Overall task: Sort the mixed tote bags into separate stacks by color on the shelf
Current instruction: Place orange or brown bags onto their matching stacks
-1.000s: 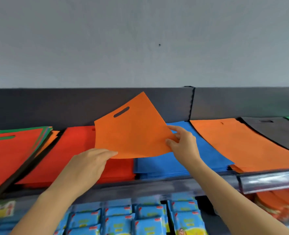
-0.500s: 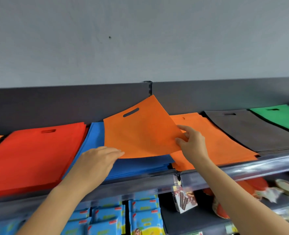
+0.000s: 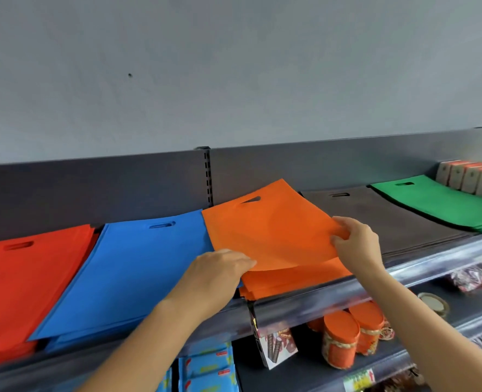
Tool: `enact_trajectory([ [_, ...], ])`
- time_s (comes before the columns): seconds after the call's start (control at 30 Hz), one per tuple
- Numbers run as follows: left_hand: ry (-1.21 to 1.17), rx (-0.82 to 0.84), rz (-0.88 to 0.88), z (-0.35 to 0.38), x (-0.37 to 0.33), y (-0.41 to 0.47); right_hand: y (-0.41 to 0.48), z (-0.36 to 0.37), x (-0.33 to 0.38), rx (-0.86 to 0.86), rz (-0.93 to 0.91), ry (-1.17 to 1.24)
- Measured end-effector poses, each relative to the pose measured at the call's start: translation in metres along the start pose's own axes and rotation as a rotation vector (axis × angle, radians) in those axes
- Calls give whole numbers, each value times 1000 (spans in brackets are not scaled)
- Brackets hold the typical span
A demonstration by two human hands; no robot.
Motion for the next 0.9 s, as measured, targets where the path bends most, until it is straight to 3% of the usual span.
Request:
enact_trajectory([
  [0.1, -65, 41, -5, 11, -4, 13, 8, -5, -8, -13, 35, -147],
  [0.23, -159, 222, -3, 31, -13, 19, 1, 3, -9, -35, -98, -269],
  [0.33, -198, 222, -10, 35, -14, 17, -15, 19, 2, 117, -232, -253],
  [0.43, -205, 198, -14, 33, -17, 15, -30, 38, 7, 326, -298, -399],
  [0.53, -176, 211, -24, 30, -20, 15, -33, 43, 11, 372, -275, -466],
  [0.73, -138, 4, -20, 1, -12, -7, -47, 44, 43, 303, -318, -374],
  [0.9, -70, -105, -129, -33, 25, -78, -87, 72, 93, 345, -439, -289],
])
Point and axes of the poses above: each hand's wrist, its own y-axis towards the middle knuckle, its own z-axis out of the palm, x = y × z, the point moved 2 cm from there along y, towards the middle knuckle, and after that the axes turned 14 degrees about z, right-handed, at the moved point
